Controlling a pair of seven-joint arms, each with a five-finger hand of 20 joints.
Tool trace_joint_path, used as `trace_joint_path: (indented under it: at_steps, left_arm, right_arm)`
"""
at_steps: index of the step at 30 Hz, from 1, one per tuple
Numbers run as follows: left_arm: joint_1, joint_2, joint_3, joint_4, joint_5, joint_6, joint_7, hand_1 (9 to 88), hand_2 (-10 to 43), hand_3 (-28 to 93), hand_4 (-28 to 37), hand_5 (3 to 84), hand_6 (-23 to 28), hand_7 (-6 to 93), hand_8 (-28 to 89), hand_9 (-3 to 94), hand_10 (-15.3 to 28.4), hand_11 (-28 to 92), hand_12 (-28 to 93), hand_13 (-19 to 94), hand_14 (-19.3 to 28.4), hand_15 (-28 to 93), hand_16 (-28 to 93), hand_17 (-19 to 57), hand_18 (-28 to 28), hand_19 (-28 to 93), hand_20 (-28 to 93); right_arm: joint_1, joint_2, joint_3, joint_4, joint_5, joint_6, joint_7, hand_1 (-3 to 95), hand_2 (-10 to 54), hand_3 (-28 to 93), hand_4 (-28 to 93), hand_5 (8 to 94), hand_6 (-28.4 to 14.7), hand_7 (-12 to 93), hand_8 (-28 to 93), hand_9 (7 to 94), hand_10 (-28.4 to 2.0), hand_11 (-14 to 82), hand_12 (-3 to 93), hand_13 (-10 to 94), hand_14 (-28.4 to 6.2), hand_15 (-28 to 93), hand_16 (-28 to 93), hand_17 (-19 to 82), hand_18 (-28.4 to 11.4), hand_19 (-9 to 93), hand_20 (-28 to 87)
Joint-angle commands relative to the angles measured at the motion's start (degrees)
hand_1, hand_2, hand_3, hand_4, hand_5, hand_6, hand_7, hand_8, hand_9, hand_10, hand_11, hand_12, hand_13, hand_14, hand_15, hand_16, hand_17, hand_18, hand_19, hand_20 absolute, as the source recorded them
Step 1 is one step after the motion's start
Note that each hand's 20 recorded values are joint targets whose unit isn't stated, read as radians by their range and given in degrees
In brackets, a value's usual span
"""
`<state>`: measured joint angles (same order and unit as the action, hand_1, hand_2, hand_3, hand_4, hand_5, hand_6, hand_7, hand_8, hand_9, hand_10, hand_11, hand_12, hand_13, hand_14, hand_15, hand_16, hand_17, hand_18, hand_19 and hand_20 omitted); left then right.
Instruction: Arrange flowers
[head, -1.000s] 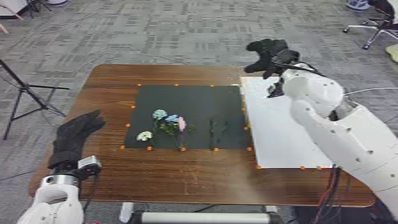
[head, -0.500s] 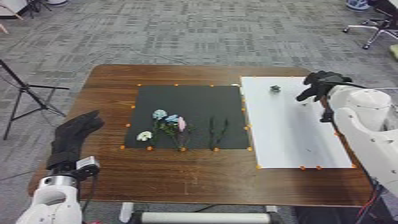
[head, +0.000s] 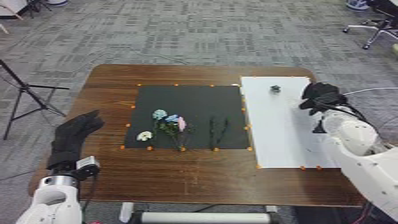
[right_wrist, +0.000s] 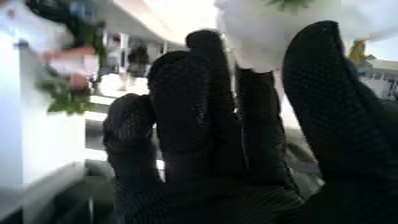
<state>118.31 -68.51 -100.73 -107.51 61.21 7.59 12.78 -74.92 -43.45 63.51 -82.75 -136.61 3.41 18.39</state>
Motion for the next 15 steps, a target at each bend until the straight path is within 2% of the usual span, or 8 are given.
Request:
trace_joint_path:
  at_steps: [1, 9, 15]
  left_arm:
    - [0.38, -0.54, -0.28, -0.5, -0.13, -0.16, 0.32, 27.8, 5.4, 68, -27.6, 54.0, 0.7, 16.7, -7, 52.5, 14.6, 25, 15, 42, 18.1, 27, 1, 8.0, 12.2, 12, 19]
    - [0.3, -0.22, -0.34, -0.49, -0.21, 0.0, 0.24, 27.9, 5.6, 68, -27.8, 54.1, 0.8, 16.6, -7, 52.5, 14.6, 25, 15, 42, 18.1, 27, 1, 7.9, 12.2, 12, 19]
    - [0.1, -0.04, -0.24, -0.38, -0.2, -0.18, 0.2, 27.8, 5.6, 68, -27.7, 54.1, 0.7, 16.6, -7, 52.5, 14.6, 25, 15, 42, 18.1, 27, 1, 8.0, 12.2, 12, 19]
  right_arm:
    - [0.92, 1.62, -2.16, 0.6, -0.52, 7.35, -2.2, 57.9, -8.3, 55, -20, 74.0, 3.2, 22, 5, 83.1, -10.6, 14.4, 27.4, 75, -9.6, 64, 32, 39, -22.7, 83, 60]
    - [6.43, 3.87, -5.55, -5.85, 5.3, 16.51, -2.34, 60.6, -8.8, 55, -19, 78.0, 2.5, 21, 6, 86.9, -10.4, 13.4, 30.0, 78, -8.1, 65, 33, 41, -22.4, 85, 60]
    - [11.19, 3.37, -11.28, -11.36, 9.11, 16.87, -4.51, 60.4, -9.2, 55, -19, 78.7, 2.4, 20, 6, 87.4, -10.5, 12.9, 30.5, 78, -8.0, 64, 34, 42, -22.2, 85, 60]
